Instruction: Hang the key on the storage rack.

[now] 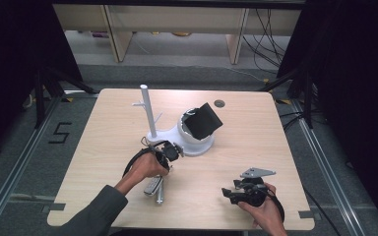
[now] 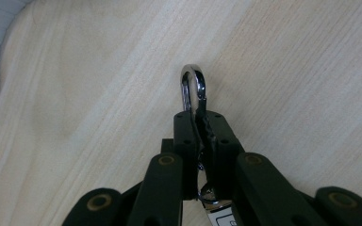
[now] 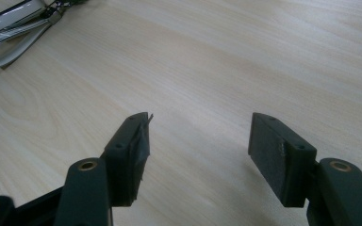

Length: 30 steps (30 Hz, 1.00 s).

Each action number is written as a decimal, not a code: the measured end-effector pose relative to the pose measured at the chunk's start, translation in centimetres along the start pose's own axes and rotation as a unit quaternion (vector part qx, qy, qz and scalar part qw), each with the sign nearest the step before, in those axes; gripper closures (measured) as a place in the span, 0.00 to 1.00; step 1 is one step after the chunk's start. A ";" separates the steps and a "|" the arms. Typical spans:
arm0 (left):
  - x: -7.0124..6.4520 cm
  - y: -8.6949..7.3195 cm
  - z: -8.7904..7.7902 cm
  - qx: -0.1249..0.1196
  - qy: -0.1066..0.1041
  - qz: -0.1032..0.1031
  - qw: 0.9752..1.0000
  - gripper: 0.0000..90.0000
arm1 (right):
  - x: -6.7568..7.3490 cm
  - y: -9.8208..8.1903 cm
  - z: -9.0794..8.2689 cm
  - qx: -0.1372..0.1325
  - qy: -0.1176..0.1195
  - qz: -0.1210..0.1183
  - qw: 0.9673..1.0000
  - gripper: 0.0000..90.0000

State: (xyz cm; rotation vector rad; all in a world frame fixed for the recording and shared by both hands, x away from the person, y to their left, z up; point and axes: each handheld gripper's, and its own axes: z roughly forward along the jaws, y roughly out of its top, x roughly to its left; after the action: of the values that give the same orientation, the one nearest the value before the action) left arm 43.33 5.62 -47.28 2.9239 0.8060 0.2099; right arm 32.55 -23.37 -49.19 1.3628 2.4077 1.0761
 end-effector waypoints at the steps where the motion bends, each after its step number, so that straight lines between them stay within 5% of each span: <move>1: 0.1 0.0 0.0 0.002 -0.001 -0.002 1.000 0.93 | -0.2 0.0 0.1 -0.006 -0.001 -0.014 1.000 0.44; 3: 0.2 0.0 0.2 0.001 0.001 -0.003 1.000 0.93 | 0.0 0.0 0.0 0.002 0.002 0.002 1.000 0.44; 10: 0.0 0.0 0.2 0.001 0.009 0.005 1.000 0.93 | -0.2 0.0 0.1 -0.006 0.000 -0.014 1.000 0.44; 15: -0.2 -0.1 0.2 0.000 0.015 0.015 1.000 0.94 | 0.0 0.0 0.0 0.000 0.003 -0.002 1.000 0.45; 30: 0.7 -1.3 -1.5 -0.031 -0.017 0.004 0.999 0.94 | -0.1 -0.1 0.1 -0.007 0.002 0.004 1.000 0.45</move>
State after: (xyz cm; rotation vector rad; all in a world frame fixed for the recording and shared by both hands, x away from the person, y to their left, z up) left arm 43.01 7.14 -45.88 2.8646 0.7681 0.1815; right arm 32.59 -23.40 -49.30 1.3670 2.3957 1.0970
